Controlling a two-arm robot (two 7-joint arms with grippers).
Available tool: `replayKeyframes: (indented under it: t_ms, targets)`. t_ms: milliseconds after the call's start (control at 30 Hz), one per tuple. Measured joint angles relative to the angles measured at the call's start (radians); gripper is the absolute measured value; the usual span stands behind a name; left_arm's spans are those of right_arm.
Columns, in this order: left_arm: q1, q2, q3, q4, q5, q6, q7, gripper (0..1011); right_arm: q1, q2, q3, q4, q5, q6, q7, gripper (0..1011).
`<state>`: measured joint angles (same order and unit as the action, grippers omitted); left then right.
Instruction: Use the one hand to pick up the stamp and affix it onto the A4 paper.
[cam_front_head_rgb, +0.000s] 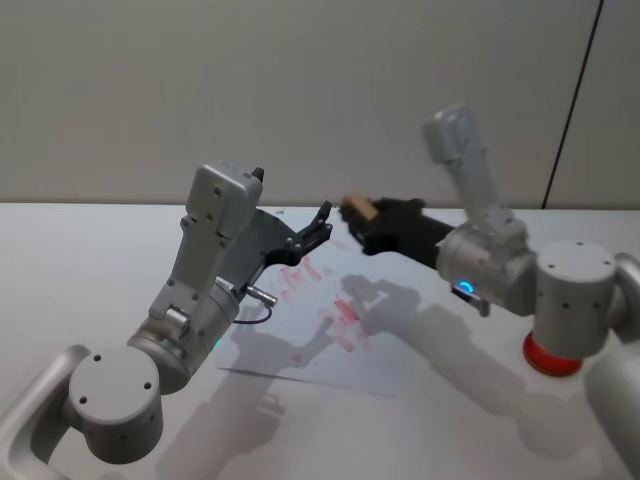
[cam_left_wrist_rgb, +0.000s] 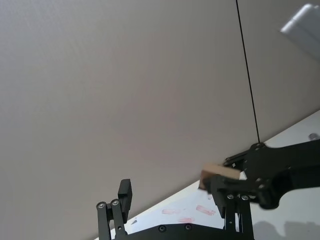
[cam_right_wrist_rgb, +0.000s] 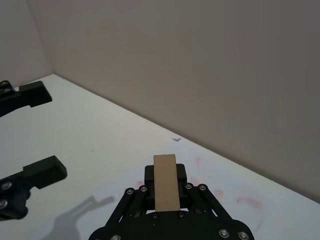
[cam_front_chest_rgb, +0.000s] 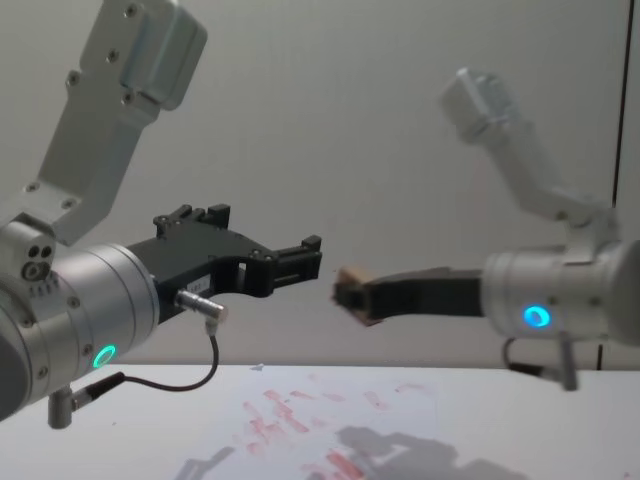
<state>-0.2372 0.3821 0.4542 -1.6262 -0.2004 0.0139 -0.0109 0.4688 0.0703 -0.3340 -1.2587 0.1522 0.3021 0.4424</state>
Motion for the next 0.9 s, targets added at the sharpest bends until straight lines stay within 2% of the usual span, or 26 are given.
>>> replayKeyframes:
  t_ms: [233, 367, 600, 900]
  targets:
    - [0.0, 0.0, 0.0, 0.0, 0.0, 0.0, 0.0, 1003, -0.077, 0.061, 0.04, -0.12, 0.045, 0.052, -0.074, 220]
    - [0.0, 0.0, 0.0, 0.0, 0.0, 0.0, 0.0, 1003, -0.148, 0.115, 0.071, -0.211, 0.072, 0.094, -0.126, 220]
    - [0.0, 0.0, 0.0, 0.0, 0.0, 0.0, 0.0, 1003, -0.251, 0.189, 0.111, -0.325, 0.106, 0.15, -0.191, 220]
    - [0.0, 0.0, 0.0, 0.0, 0.0, 0.0, 0.0, 1003, -0.334, 0.246, 0.142, -0.41, 0.132, 0.197, -0.24, 220]
